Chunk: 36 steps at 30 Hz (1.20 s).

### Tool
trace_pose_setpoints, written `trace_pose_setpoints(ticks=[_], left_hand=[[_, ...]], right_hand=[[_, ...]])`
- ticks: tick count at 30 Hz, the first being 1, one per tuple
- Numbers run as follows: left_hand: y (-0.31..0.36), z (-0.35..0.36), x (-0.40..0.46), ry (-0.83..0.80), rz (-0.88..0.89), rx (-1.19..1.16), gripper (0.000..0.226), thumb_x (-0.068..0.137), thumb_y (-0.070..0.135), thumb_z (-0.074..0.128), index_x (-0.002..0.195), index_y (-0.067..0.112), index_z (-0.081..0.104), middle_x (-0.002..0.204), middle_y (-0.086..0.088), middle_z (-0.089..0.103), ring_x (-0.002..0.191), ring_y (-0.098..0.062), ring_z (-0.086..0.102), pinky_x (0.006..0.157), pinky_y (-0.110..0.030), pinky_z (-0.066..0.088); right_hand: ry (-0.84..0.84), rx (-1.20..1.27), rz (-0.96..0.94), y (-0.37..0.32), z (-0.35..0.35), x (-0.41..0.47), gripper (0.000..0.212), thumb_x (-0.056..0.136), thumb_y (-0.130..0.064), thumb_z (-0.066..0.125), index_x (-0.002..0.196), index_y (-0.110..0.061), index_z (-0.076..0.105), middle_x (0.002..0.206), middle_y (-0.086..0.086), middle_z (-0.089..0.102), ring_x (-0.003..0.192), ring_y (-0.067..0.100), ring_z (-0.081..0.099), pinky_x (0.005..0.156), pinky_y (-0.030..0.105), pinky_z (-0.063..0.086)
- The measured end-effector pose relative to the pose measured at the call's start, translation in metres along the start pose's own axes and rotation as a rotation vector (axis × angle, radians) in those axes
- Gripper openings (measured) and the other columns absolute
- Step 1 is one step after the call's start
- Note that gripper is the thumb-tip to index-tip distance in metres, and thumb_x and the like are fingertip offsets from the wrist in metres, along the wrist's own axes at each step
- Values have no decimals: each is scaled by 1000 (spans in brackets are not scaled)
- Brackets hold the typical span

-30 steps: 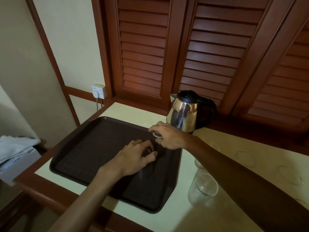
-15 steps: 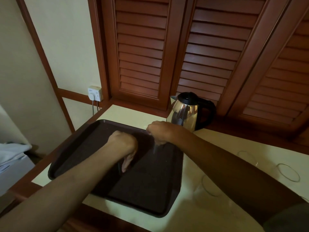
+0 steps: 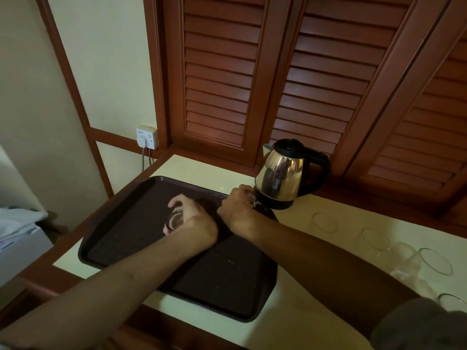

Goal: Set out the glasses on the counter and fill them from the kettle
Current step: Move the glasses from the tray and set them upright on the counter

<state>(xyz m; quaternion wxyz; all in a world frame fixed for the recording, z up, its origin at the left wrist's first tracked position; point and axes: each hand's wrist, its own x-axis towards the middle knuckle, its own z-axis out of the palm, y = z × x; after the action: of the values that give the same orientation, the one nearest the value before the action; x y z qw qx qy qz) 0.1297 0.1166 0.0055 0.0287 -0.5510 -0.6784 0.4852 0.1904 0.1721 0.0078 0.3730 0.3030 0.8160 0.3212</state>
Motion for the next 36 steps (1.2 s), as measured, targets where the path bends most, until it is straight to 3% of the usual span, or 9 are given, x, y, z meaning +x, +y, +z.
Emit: trace_pose_setpoints(ticks=[3, 6, 10, 13, 16, 19, 23, 28, 36], left_hand=[[-20, 4, -7, 66, -1, -282, 59, 77, 44, 83, 128, 22, 62, 128, -6, 65, 121, -30, 60, 104, -49, 40], [-41, 11, -17, 95, 21, -635, 63, 77, 50, 83, 129, 21, 63, 124, -4, 68, 119, -26, 63, 103, -43, 42], [-70, 29, -27, 138, 199, -1226, 51, 76, 32, 87, 118, 17, 63, 106, -3, 71, 99, -24, 69, 90, -37, 55], [-74, 38, -36, 220, 459, -1743, 22, 82, 6, 78, 102, 11, 68, 78, -6, 73, 81, -24, 71, 81, -33, 58], [-58, 40, -46, 188, 559, -2263, 21, 87, -4, 69, 106, 5, 67, 95, -18, 78, 88, -28, 76, 81, -31, 62], [-37, 32, -49, 167, 625, -2574, 22, 69, 0, 70, 90, 7, 70, 95, -16, 76, 87, -28, 78, 95, -43, 57], [-22, 16, -55, 207, 638, -2699, 17, 67, 0, 65, 73, 12, 76, 94, -14, 76, 87, -30, 77, 99, -45, 53], [-5, -15, -86, 374, 568, -2746, 22, 83, -7, 61, 97, 9, 66, 93, -8, 76, 78, -21, 73, 88, -40, 53], [61, -80, -139, 500, 570, -2698, 19, 68, 22, 81, 86, 25, 78, 85, 0, 76, 75, -18, 72, 71, -34, 58]], right_hand=[[97, 153, 29, 8, 12, 0, 19, 98, -27, 65, 108, -11, 66, 98, 13, 63, 113, 40, 61, 103, 57, 43], [262, 484, 52, 25, 28, -6, 32, 93, -32, 70, 117, -13, 66, 103, 9, 67, 100, 30, 66, 90, 44, 51], [184, 1060, 44, 57, 41, -17, 62, 77, -29, 86, 125, -11, 52, 109, 7, 60, 93, 21, 61, 68, 31, 49], [176, 1500, 17, 74, 55, -23, 53, 76, -25, 87, 113, -14, 50, 99, 8, 64, 78, 18, 67, 61, 33, 56], [188, 1870, -32, 81, 65, -31, 45, 76, -16, 84, 107, -15, 51, 82, 13, 66, 66, 21, 67, 59, 38, 54], [200, 2191, -105, 85, 67, -43, 41, 75, -8, 74, 113, -7, 56, 76, 11, 63, 59, 21, 61, 54, 32, 50], [222, 2424, -226, 90, 70, -60, 38, 70, 0, 67, 105, -13, 59, 87, 16, 65, 75, 29, 66, 65, 36, 51], [339, 2574, -258, 94, 88, -89, 36, 69, 0, 65, 100, -15, 57, 84, 13, 68, 74, 27, 67, 74, 40, 51], [517, 2617, -223, 126, 156, -157, 42, 78, -38, 79, 109, -12, 65, 86, 15, 68, 76, 28, 66, 77, 44, 51]])
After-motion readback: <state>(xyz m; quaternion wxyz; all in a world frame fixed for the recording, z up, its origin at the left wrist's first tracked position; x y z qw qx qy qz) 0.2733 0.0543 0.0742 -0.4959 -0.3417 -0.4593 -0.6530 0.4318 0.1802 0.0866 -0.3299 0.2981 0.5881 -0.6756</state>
